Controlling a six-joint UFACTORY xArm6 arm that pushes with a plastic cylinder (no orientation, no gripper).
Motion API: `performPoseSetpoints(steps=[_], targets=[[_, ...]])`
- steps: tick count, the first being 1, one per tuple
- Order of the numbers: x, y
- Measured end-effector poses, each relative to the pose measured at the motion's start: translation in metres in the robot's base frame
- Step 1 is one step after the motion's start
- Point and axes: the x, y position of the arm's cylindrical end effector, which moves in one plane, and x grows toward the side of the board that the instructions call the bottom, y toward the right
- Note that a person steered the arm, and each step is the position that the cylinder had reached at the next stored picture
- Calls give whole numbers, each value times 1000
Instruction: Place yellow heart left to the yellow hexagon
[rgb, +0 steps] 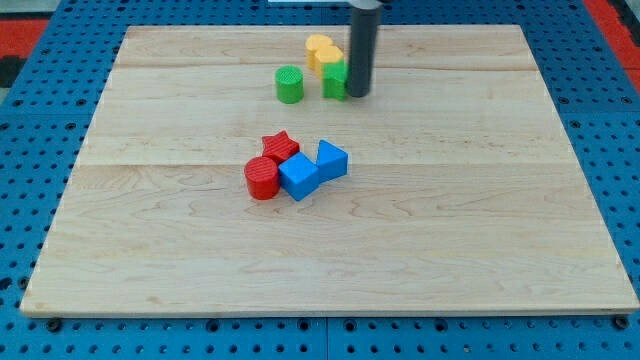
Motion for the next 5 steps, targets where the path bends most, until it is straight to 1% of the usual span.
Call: performPoseSetpoints(steps=[1,2,3,4,5], targets=[[-9,-12],[-12,20],[-65,21],[-121,-10],[-120,-35]])
